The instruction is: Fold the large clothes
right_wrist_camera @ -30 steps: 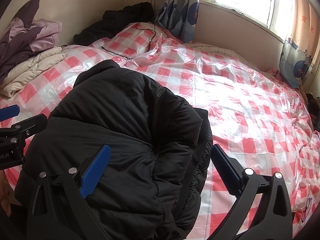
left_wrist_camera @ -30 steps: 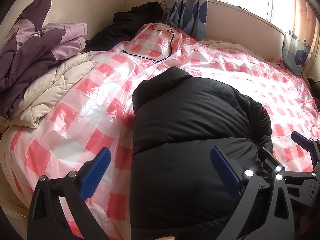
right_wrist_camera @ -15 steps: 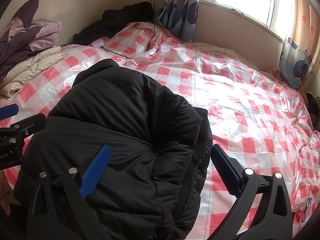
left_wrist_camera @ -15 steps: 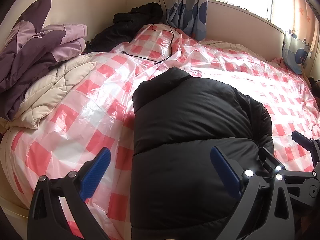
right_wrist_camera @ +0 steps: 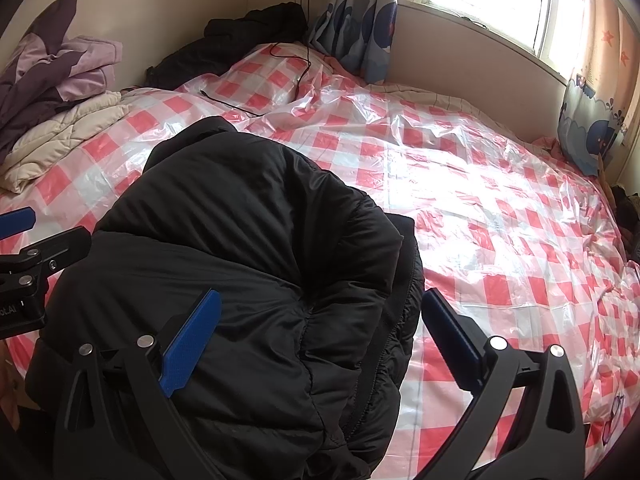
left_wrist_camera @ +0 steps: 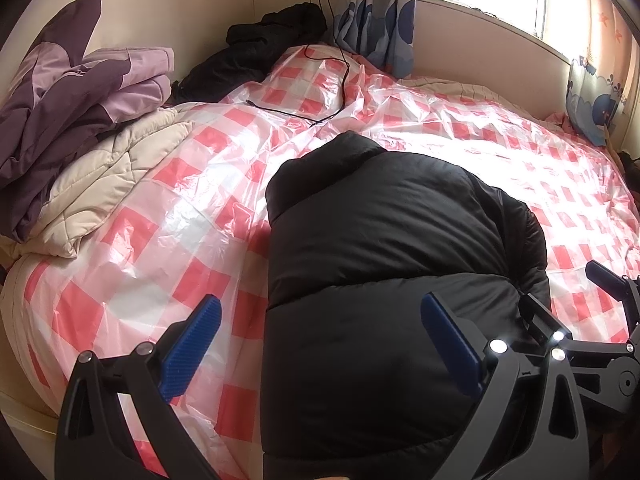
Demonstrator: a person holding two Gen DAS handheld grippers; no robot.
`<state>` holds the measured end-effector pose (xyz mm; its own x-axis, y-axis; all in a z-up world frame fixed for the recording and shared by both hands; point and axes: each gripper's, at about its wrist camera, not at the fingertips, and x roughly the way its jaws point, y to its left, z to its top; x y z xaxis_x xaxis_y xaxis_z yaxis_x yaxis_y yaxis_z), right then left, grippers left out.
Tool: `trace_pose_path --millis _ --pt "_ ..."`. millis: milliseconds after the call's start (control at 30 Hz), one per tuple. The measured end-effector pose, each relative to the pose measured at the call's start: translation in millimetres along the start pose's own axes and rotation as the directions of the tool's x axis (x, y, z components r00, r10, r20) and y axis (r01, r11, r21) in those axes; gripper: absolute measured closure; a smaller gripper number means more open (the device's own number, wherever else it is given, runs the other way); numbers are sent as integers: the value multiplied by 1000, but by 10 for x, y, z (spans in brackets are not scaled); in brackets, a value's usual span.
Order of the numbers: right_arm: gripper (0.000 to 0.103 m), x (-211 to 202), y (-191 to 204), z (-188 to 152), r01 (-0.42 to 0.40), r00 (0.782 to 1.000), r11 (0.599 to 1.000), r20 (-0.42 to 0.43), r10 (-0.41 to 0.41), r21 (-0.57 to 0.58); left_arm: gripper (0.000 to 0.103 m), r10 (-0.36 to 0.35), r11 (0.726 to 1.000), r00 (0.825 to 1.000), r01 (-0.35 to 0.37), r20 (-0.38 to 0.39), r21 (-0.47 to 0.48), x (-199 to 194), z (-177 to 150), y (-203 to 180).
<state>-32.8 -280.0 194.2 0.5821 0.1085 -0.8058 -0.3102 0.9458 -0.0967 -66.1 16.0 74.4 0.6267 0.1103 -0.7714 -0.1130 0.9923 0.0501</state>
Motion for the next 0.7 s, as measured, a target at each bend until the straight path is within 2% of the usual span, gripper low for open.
trace_pose_path --millis 533,700 --pt "6 -5 8 2 1 1000 1000 0 -1 1 7 -2 1000 1000 2 3 4 2 -8 -9" --pt "6 -5 8 4 0 1000 1000 -1 0 0 7 -40 999 999 40 -22 -21 41 -12 30"
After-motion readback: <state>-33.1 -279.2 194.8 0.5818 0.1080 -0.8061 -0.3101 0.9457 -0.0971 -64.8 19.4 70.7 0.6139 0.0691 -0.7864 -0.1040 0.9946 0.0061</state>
